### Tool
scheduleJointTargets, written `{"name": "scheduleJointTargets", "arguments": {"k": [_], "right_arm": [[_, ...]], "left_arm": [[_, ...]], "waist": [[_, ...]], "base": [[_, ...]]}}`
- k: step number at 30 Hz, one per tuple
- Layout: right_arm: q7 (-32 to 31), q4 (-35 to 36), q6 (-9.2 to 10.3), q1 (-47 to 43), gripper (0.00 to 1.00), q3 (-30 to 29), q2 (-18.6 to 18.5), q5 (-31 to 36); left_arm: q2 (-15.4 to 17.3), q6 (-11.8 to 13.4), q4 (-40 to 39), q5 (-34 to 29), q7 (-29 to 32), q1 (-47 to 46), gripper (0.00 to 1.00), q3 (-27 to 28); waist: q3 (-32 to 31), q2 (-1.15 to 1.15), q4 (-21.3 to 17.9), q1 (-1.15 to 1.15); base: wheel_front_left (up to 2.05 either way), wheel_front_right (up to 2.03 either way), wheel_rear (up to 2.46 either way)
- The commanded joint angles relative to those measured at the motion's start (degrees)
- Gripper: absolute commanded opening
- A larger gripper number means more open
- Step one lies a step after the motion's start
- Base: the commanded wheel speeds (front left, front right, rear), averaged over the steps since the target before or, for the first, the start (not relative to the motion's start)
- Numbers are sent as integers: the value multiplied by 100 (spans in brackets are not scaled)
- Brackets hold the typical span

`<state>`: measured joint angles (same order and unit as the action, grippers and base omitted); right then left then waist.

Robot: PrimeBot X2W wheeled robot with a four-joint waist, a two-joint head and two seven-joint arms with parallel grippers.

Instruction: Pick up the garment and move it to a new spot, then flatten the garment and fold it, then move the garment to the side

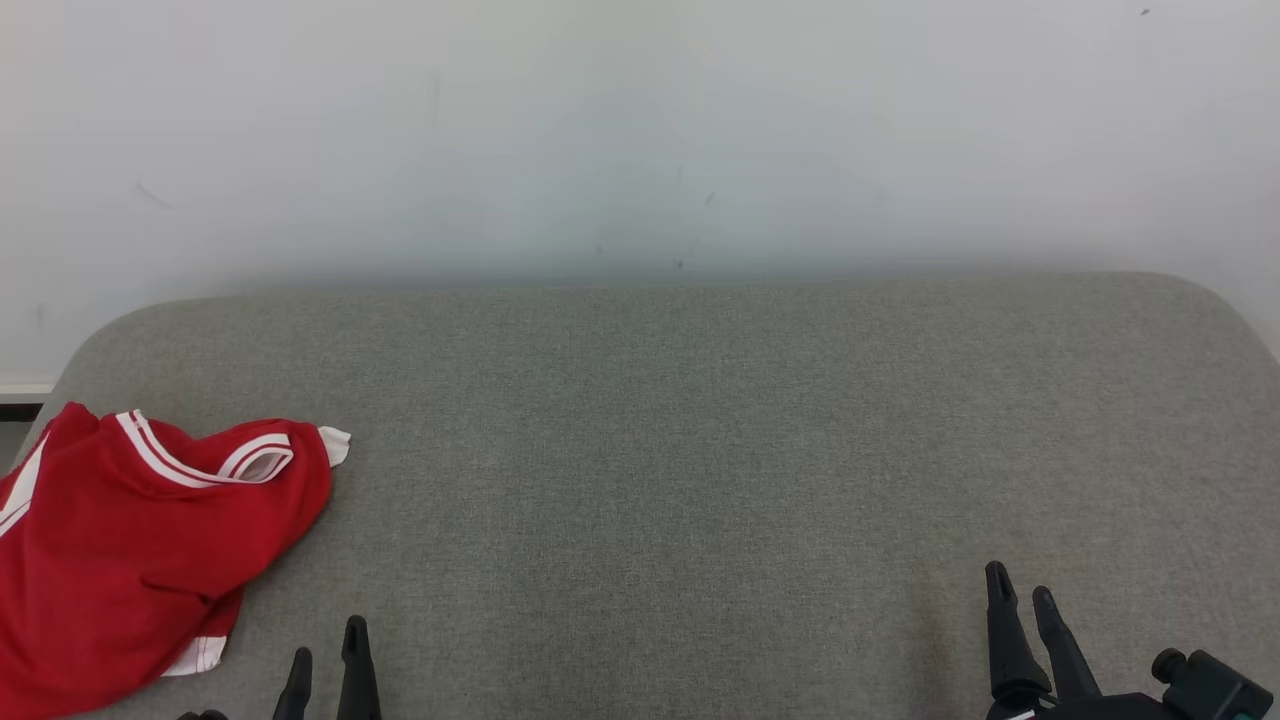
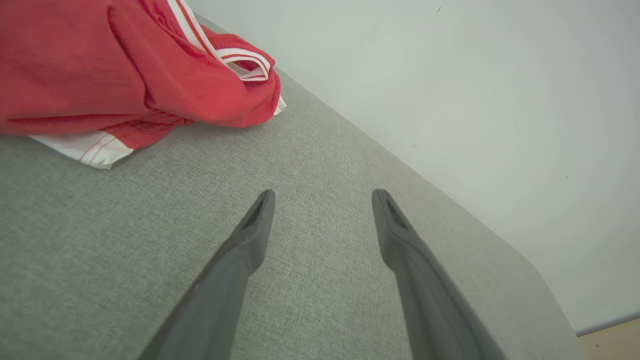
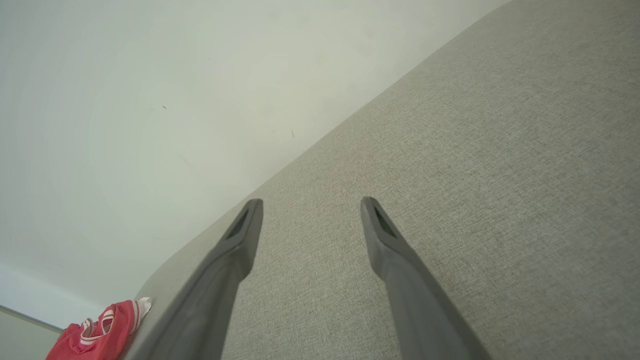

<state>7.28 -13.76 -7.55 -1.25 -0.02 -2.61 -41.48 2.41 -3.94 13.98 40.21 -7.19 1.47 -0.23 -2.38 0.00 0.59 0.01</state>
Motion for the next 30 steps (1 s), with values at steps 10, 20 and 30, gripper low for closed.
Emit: {"name": "scheduleJointTargets", "arguments": {"k": [10, 20, 30], "right_arm": [[173, -29, 7, -59, 100, 26, -28, 663], [313, -72, 8, -72, 100, -10, -30, 1480], [450, -116, 9, -98, 100, 11, -33, 2055]], "left_arm": [[44, 72, -89, -703, -183, 41, 100, -89], [46, 120, -109, -1291, -320, 80, 100, -149], [50, 136, -101, -1830, -450, 83, 100, -190]], "waist": [[-8, 0, 28, 0], [-34, 0, 41, 0], [-53, 0, 63, 0]], "base": [[0, 0, 0], [0, 0, 0], [0, 0, 0]]}}
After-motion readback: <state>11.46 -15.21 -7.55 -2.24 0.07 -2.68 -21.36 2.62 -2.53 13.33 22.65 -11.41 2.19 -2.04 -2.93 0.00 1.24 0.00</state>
